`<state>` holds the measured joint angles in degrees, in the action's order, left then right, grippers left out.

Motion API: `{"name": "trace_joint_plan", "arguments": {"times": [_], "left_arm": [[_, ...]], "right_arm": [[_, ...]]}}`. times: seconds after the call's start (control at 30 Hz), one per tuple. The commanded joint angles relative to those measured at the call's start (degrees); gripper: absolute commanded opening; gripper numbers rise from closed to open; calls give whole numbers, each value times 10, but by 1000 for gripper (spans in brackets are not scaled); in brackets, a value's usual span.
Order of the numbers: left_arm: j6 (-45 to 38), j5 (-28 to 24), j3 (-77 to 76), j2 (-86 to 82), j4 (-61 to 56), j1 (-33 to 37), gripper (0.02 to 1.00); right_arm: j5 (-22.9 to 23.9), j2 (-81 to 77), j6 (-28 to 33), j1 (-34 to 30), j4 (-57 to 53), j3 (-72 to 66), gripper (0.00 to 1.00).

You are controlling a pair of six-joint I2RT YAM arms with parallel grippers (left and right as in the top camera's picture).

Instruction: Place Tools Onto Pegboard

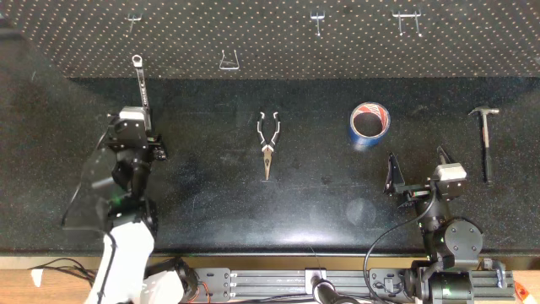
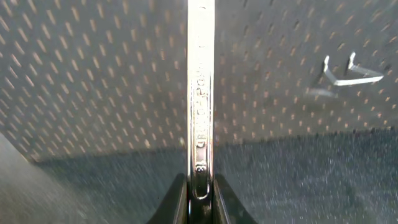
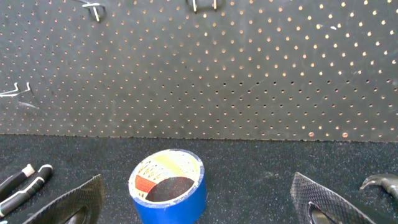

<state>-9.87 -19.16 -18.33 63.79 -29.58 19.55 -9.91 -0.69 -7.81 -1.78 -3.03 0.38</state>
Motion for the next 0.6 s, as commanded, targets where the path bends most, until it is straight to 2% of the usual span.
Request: {"name": "trace_joint_plan", "arguments": {"times": [0.03, 0.23, 0.6], "left_arm": [[41, 5, -64, 44, -9, -1, 29], [41, -23, -84, 59, -11, -1, 29], [41, -23, -88, 71, -14, -1, 29]], "right_arm": [[3, 5, 8, -2, -4, -2, 976], [3, 5, 8, -2, -4, -2, 976], [3, 5, 8, -2, -4, -2, 976]]}}
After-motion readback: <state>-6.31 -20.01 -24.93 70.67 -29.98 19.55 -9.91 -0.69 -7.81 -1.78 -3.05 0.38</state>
